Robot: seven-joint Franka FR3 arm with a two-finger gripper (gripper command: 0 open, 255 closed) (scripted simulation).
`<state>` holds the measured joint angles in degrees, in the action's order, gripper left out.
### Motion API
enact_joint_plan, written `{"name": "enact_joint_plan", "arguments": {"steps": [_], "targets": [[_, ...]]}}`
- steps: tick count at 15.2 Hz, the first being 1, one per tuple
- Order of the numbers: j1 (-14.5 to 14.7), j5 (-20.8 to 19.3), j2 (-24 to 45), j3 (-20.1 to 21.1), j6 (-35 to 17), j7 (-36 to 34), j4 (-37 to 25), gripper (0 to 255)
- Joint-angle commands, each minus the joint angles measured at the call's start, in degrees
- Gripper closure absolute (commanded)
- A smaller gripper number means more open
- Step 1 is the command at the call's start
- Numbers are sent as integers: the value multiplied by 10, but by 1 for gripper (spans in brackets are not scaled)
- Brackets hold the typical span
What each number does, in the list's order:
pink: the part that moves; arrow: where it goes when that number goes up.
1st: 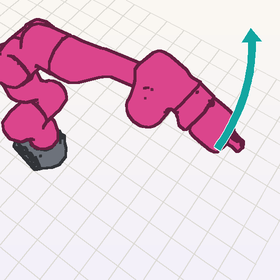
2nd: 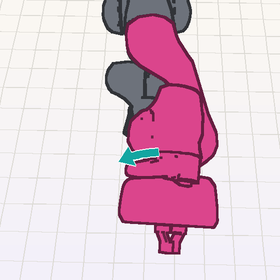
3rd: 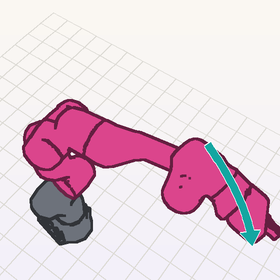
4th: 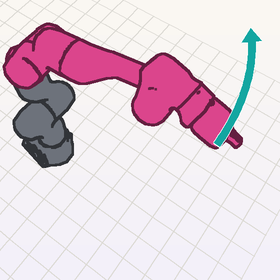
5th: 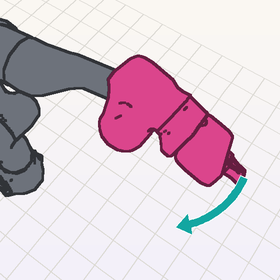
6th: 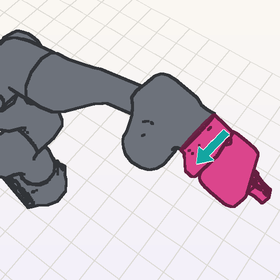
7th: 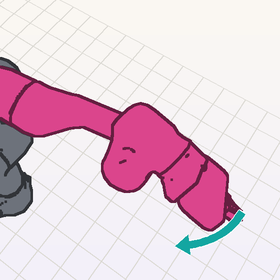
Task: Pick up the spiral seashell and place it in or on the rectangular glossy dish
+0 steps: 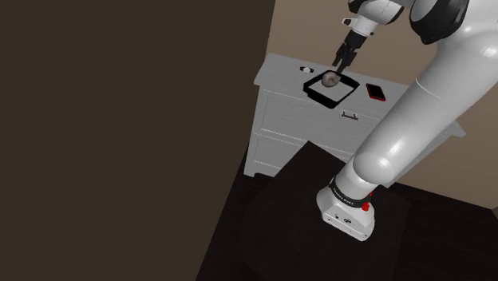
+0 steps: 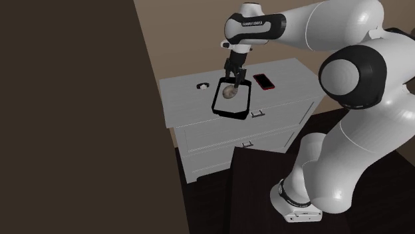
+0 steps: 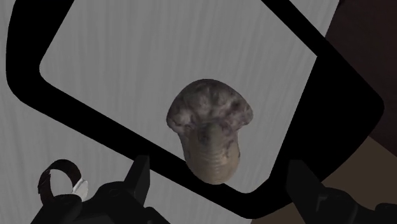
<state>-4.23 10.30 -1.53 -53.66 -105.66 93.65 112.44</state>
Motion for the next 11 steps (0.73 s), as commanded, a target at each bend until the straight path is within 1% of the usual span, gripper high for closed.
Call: {"name": "enact_joint_plan", "arguments": {"steps": [1,3,11], "targets": [[-2,-2,-1,-2,28,-2,-27,0],[-4,-3,0,-5,62,-3,-62,0],[-4,-3,0,-5,62,-3,-62,0]]}}
